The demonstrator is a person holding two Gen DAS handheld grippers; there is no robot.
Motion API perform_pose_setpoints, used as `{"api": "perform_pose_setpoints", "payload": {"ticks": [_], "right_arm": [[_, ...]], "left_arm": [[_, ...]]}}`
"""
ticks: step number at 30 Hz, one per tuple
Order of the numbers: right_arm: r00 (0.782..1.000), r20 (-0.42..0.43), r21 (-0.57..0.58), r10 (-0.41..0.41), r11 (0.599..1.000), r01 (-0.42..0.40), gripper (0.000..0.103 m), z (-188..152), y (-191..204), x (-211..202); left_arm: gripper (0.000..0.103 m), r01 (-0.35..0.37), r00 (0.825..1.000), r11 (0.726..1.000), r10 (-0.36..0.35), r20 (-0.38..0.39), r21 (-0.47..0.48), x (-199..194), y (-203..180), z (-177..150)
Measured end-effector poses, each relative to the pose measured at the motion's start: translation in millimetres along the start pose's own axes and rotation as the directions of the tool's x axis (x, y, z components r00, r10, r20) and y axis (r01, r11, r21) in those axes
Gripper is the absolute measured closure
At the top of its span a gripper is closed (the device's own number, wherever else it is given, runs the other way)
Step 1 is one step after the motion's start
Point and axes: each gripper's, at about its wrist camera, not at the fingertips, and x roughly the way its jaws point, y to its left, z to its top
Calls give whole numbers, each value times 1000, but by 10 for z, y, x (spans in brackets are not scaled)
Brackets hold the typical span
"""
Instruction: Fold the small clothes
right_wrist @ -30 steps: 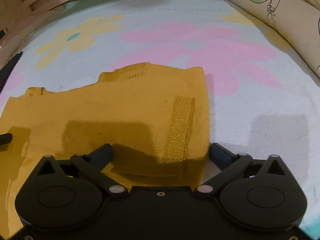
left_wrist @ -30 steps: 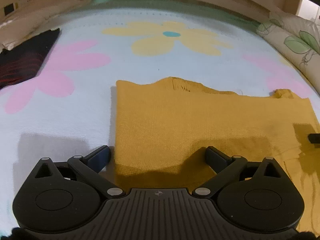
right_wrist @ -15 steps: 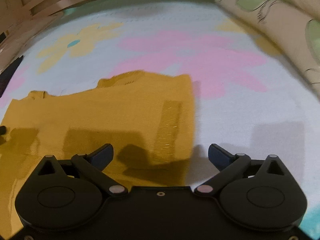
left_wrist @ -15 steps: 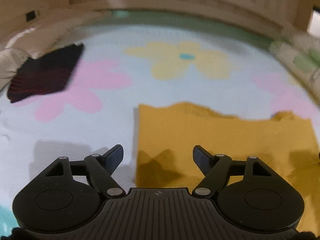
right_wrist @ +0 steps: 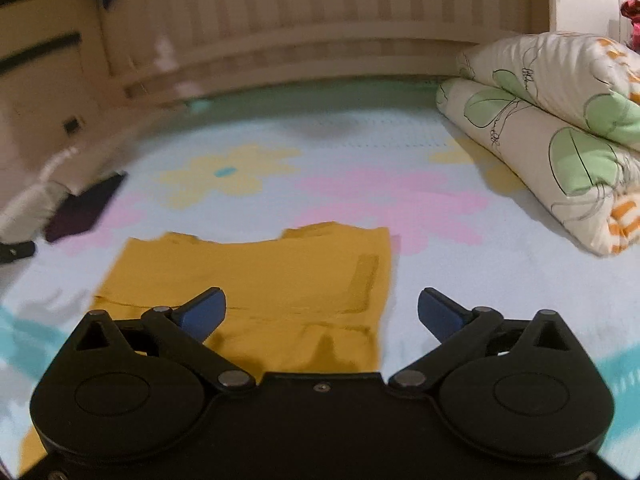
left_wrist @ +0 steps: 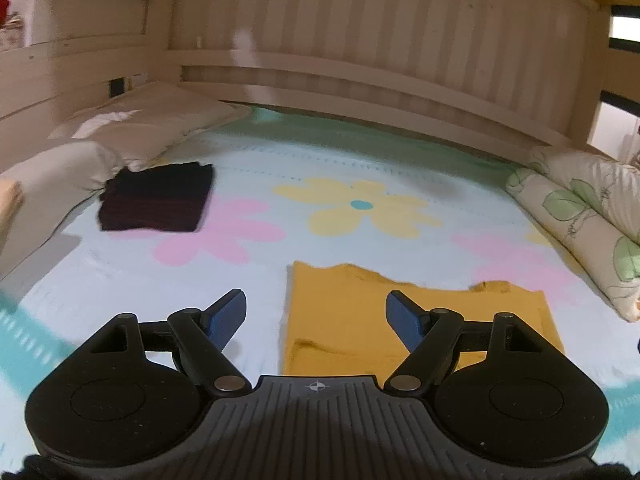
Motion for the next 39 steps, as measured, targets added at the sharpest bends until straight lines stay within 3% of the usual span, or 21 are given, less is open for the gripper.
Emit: {"api": "perform_pose_setpoints", "payload": {"ticks": [5, 11, 15, 22, 27, 31, 35, 39], "right_arm": [[1000, -15, 63, -1, 998, 2, 1, -334, 41, -259], [996, -89, 17, -22, 1000, 24, 1, -745, 91, -372], [990, -144, 5, -3, 1000, 3, 2, -985, 83, -432], [966, -255, 0, -45, 999, 47, 11, -1363, -88, -482], [945, -313, 12, -99, 994, 108, 12, -1486, -259, -475], [930, -357, 44, -92, 992, 115, 12, -1538, -348, -424], [915, -399, 68, -66, 993, 101, 12, -1600, -379, -375], [898, -439, 131, 20, 991, 41, 11, -1664, -378, -316]], "left_arm": [[27, 5, 996, 1000, -3, -89, 21, -237, 94, -338], [27, 13, 979, 999, -3, -203, 50, -387, 223, -744], [27, 34, 957, 998, -19, -289, 47, -435, 322, -974], [27, 38, 919, 996, -2, -394, 85, -538, 403, -1325], [27, 54, 895, 995, -13, -446, 80, -478, 406, -1420], [27, 70, 864, 994, -15, -504, 90, -366, 363, -1506], [26, 72, 868, 990, -4, -496, 119, -363, 324, -1532], [26, 74, 869, 993, -18, -494, 95, -348, 351, -1536]]}}
